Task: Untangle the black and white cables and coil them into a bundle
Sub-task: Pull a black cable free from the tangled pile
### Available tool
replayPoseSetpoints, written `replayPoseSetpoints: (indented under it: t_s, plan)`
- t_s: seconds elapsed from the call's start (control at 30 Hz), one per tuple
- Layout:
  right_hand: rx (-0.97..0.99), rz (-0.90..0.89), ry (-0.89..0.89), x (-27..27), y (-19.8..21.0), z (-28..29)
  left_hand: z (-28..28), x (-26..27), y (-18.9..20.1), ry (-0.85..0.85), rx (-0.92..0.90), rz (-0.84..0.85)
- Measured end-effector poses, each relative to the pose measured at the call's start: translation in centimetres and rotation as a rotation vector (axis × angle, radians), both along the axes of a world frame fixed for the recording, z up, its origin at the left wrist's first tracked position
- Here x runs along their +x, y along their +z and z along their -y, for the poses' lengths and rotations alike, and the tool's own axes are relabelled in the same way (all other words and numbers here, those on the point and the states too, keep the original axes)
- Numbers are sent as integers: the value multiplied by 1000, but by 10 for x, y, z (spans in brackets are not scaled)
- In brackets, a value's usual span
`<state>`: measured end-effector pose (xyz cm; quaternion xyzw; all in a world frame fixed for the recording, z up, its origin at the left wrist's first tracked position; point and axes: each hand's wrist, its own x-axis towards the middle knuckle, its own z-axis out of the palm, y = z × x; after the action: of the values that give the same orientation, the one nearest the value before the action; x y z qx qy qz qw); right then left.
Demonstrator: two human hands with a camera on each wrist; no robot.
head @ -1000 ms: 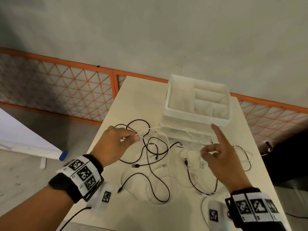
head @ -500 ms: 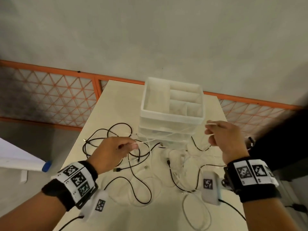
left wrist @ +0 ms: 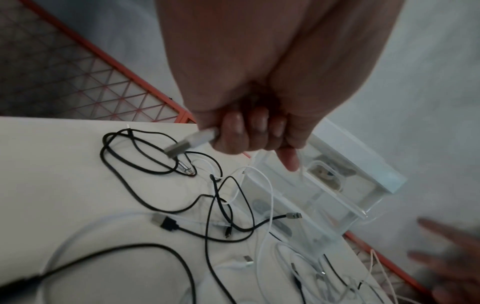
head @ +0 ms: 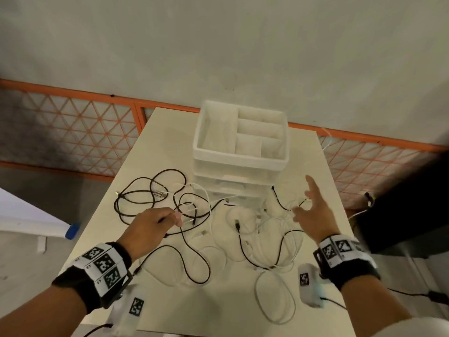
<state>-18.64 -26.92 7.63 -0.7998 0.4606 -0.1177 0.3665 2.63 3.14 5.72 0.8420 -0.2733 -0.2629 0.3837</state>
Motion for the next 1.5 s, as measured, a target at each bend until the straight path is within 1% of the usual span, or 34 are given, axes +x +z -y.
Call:
replayPoseSetpoints:
  t_s: [0.03,0.07,0.1,0.17,0.23,0.3,0.33,0.43,0.5,0.57,0.6,0.63,0.7,0.77,0.8,0.83,0.9,0.97,1.0,1.07,1.13,1.23,1.3,1.37,1.4,1.47,1.5]
  plan:
    - [-27,-55,10,-4,-14,-10,1,-3,1,28,-6,2]
    - [-47,-74,29,-7,-28,-23,3,-7,2,48,-17,-9]
    - [-59,-105,86,-9,-44,-35,5,-10,3,57,-25,-28]
    - [-30,-212,278,-12,-68,-63,9,-18,6,57,-35,-84]
    - [4,-359,405,-12,-85,-83,14,-23,8,44,-61,-157]
    - [-58,-469,438,-10,-97,-93,21,-27,14,41,-110,-224]
    - [-97,-490,432,-9,-102,-98,24,-29,17,44,-136,-245]
    - [-154,-514,395,-7,-111,-108,35,-35,30,42,-217,-258]
    - [-200,-531,421,-5,-110,-112,38,-38,36,35,-261,-262]
    - [-278,-480,454,2,-97,-113,38,-38,39,35,-284,-292]
    - [-325,-407,452,7,-86,-111,36,-36,39,43,-287,-312]
    - [-352,-300,432,12,-72,-109,34,-34,39,57,-288,-327]
    - [-357,-27,353,23,-36,-100,30,-29,41,101,-299,-333]
    - [-264,254,290,31,8,-91,28,-24,45,157,-339,-324]
    - [-200,337,307,33,29,-89,28,-22,48,188,-373,-337]
    - [-153,371,361,35,48,-90,29,-21,52,210,-418,-372]
    - [-131,362,516,38,71,-100,32,-20,61,196,-519,-485]
    - [-164,339,621,42,76,-112,36,-23,70,109,-583,-591]
    - [-177,337,644,45,75,-117,38,-26,72,63,-582,-613]
    - [-189,355,631,50,72,-124,41,-31,75,-11,-550,-624]
    - [-150,398,572,53,73,-125,41,-36,74,-58,-517,-623]
    - [-82,423,537,53,77,-123,40,-38,73,-79,-468,-579]
    - [-111,374,497,47,70,-114,38,-37,81,-49,-470,-497]
    - [-144,243,395,38,48,-93,33,-31,94,-21,-522,-411]
    - [-139,125,341,32,34,-82,30,-27,101,-9,-559,-390]
    - [-81,-170,247,19,7,-62,22,-17,111,8,-622,-388]
    - [-40,-265,202,14,-4,-55,19,-13,113,18,-628,-381]
